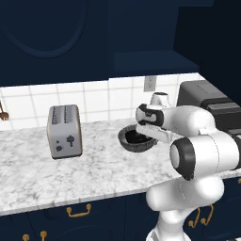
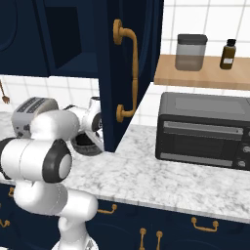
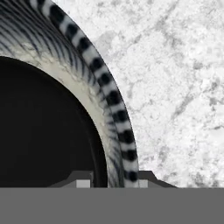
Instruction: Pick up the bowls on the counter and stack them on top of one another in the open cabinet. Place the smaller bowl on top of the larger bowl.
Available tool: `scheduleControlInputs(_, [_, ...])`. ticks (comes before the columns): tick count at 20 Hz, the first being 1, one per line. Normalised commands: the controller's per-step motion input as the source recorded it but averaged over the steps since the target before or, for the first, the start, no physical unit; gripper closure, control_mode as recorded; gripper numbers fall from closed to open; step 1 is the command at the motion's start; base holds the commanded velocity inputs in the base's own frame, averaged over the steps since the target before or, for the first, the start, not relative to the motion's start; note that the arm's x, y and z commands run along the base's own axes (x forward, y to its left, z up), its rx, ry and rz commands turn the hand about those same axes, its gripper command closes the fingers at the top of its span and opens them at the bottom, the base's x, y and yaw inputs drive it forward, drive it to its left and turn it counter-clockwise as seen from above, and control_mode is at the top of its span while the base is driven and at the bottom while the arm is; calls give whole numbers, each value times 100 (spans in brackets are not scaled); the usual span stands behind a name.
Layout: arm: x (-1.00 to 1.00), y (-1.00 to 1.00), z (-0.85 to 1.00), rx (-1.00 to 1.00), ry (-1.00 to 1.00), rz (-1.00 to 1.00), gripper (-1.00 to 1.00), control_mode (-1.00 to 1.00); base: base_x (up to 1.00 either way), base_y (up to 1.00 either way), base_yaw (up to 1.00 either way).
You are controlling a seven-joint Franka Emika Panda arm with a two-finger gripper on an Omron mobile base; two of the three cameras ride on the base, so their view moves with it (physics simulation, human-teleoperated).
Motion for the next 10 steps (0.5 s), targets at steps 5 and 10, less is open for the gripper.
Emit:
scheduleControlInputs(5, [-65, 1, 60, -1, 0, -32, 100, -100, 0, 0, 0])
scheduleControlInputs(10, [-62, 6, 51, -4, 0, -47, 100, -100, 0, 0, 0])
